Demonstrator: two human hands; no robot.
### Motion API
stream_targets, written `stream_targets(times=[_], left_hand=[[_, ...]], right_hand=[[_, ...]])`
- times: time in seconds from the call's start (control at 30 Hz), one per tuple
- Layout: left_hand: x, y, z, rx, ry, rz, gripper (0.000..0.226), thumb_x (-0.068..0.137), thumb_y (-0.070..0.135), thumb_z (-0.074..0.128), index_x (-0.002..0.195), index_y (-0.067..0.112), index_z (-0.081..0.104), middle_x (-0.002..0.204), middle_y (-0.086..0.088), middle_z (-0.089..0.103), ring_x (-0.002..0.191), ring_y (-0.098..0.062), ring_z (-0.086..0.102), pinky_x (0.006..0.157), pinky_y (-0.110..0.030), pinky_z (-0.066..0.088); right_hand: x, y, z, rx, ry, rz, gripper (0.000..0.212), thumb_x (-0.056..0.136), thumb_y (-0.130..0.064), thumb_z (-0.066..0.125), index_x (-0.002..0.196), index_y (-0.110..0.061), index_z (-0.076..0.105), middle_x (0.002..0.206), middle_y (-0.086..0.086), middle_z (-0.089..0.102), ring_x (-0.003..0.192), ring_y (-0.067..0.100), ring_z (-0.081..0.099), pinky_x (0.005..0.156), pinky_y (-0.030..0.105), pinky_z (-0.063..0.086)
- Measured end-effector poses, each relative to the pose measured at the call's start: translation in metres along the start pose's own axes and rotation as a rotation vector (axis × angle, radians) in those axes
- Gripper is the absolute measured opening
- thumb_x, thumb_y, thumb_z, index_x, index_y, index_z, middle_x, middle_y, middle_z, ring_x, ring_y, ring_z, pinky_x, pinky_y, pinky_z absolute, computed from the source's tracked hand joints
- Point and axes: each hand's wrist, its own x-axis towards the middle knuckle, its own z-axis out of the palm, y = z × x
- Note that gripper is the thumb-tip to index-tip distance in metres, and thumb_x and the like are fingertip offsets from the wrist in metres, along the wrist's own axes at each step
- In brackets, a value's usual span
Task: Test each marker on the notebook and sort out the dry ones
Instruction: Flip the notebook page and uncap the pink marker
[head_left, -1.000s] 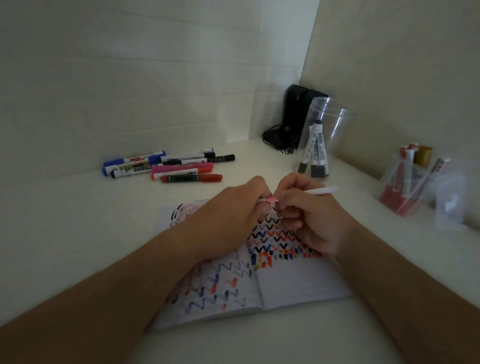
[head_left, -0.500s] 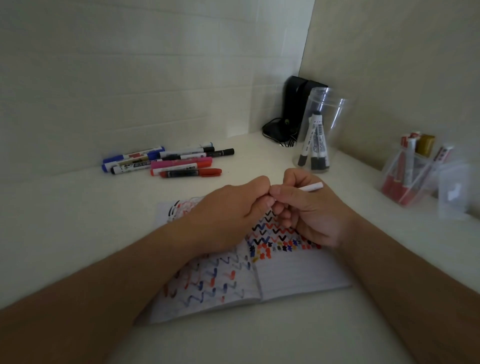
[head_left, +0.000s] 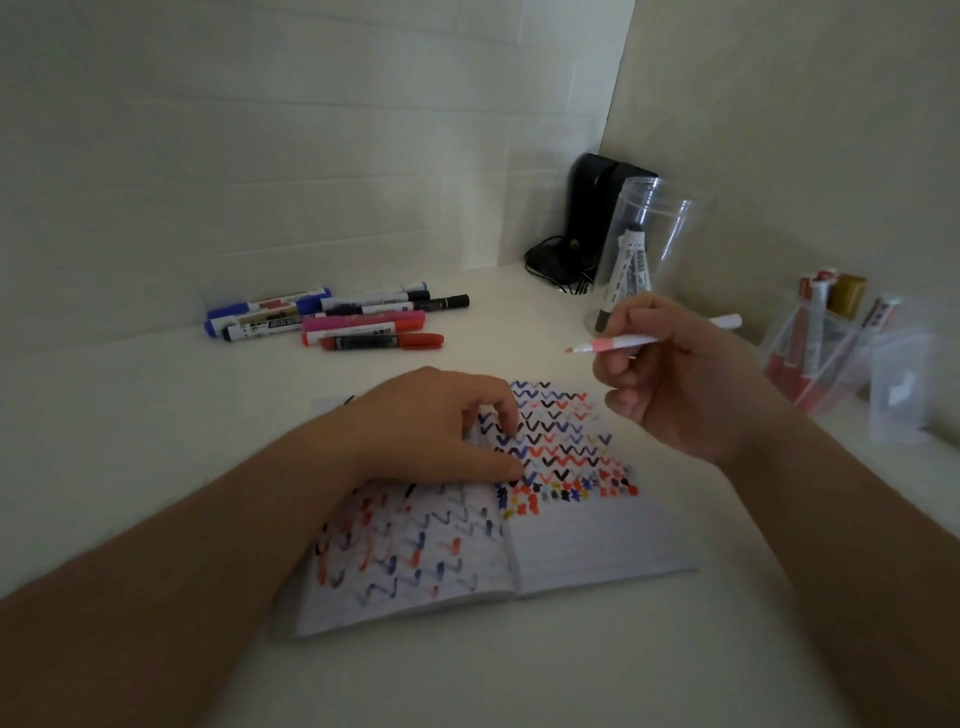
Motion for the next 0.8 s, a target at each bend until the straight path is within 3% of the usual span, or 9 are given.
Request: stream_targets(times=[0.17, 0.27, 0.43, 0.53, 0.6, 0.8], left_hand=[[0.002, 0.011, 0.006, 0.023, 0.026, -0.048, 0.035, 0.073, 0.070, 0.078, 0.097, 0.049, 0.064, 0.088, 0.024, 0.052, 0.081, 0.001, 0.053, 0.067, -0.026, 0.040], [0.005, 0.013, 0.009, 0.055, 0.034, -0.082, 0.039, 0.070, 0.072, 0.079, 0.098, 0.049, 0.064, 0.093, 0.028, 0.048, 0.085, 0.004, 0.050, 0.068, -0.024, 0.039], [0.008, 0.015, 0.009, 0.062, 0.036, -0.109, 0.040, 0.067, 0.072, 0.081, 0.095, 0.049, 0.065, 0.091, 0.025, 0.048, 0.081, 0.002, 0.051, 0.067, -0.026, 0.039], [0.010, 0.014, 0.009, 0.093, 0.036, -0.108, 0.042, 0.066, 0.073, 0.080, 0.096, 0.049, 0.064, 0.093, 0.027, 0.047, 0.085, 0.004, 0.049, 0.073, -0.028, 0.041], [0.011, 0.014, 0.010, 0.108, 0.028, -0.112, 0.043, 0.066, 0.074, 0.079, 0.097, 0.049, 0.064, 0.095, 0.028, 0.046, 0.087, 0.005, 0.048, 0.077, -0.030, 0.042], [0.010, 0.015, 0.010, 0.113, 0.025, -0.109, 0.042, 0.068, 0.073, 0.079, 0.099, 0.048, 0.064, 0.094, 0.026, 0.047, 0.086, 0.004, 0.049, 0.071, -0.027, 0.041]], right_hand=[[-0.020, 0.010, 0.001, -0.282, -0.103, 0.129, 0.016, 0.078, -0.007, 0.076, 0.071, -0.008, 0.062, 0.058, 0.009, 0.049, 0.048, 0.014, 0.039, 0.040, 0.020, 0.030], [-0.034, 0.033, 0.010, -0.457, 0.004, 0.075, 0.021, 0.076, -0.001, 0.074, 0.069, -0.010, 0.056, 0.053, 0.009, 0.045, 0.044, 0.017, 0.036, 0.044, 0.022, 0.031], [-0.041, 0.040, 0.026, -0.792, 0.167, -0.060, 0.027, 0.078, -0.008, 0.078, 0.067, -0.002, 0.055, 0.061, 0.025, 0.059, 0.053, 0.024, 0.049, 0.052, 0.039, 0.039], [-0.044, 0.040, 0.030, -0.833, 0.133, -0.020, 0.031, 0.074, -0.017, 0.075, 0.067, 0.002, 0.051, 0.064, 0.030, 0.057, 0.053, 0.024, 0.049, 0.052, 0.040, 0.039], [-0.044, 0.043, 0.029, -0.846, 0.131, 0.012, 0.031, 0.077, -0.012, 0.076, 0.068, 0.003, 0.050, 0.065, 0.031, 0.057, 0.053, 0.024, 0.050, 0.053, 0.041, 0.040], [-0.041, 0.044, 0.028, -0.844, 0.134, 0.027, 0.030, 0.082, -0.008, 0.079, 0.069, 0.003, 0.055, 0.061, 0.022, 0.067, 0.053, 0.030, 0.059, 0.053, 0.044, 0.048]])
